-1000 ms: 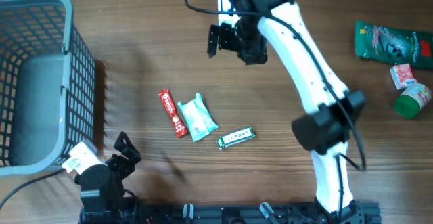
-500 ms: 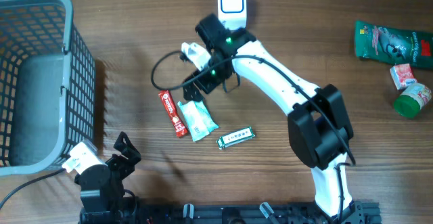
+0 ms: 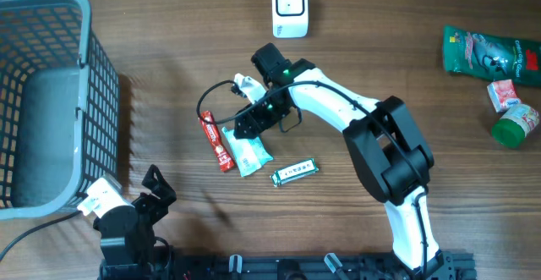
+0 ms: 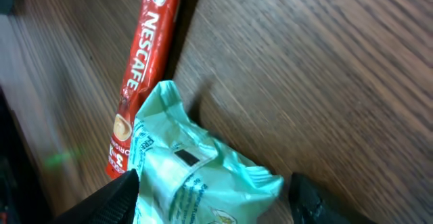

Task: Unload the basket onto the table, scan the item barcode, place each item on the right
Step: 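Reach the right gripper to the white packet and grasp it, then lift the white packet toward the scanner with right gripper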

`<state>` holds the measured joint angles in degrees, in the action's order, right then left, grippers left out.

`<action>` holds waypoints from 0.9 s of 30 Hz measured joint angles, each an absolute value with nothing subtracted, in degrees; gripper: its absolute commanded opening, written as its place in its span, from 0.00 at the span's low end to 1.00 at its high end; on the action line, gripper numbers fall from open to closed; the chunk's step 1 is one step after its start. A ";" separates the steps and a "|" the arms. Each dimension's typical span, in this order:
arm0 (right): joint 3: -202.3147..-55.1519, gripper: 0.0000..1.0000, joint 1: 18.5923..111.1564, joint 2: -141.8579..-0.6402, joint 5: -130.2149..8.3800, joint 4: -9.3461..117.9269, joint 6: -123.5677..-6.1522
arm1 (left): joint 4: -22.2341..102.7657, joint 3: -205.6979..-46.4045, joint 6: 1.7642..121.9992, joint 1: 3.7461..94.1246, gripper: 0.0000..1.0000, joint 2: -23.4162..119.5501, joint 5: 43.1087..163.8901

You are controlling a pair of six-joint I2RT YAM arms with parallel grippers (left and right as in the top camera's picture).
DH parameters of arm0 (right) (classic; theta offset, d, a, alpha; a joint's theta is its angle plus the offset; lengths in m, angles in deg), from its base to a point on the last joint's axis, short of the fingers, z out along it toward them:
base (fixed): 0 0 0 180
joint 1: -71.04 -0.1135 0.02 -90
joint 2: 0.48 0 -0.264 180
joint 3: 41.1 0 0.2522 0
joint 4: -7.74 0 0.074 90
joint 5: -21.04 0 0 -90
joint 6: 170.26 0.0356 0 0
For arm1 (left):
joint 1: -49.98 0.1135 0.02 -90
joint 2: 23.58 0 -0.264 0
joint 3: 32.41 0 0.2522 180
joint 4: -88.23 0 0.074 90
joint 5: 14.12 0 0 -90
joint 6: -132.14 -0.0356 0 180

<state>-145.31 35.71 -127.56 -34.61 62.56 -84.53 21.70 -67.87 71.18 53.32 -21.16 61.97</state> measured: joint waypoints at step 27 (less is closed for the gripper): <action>-153.49 0.04 56.78 -129.16 -8.06 97.88 -57.32 | 20.63 -67.87 71.20 53.32 1.00 -21.16 61.97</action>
<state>-153.49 56.78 -129.16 -8.06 97.88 -57.32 20.63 -67.87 71.20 53.32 -21.16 61.97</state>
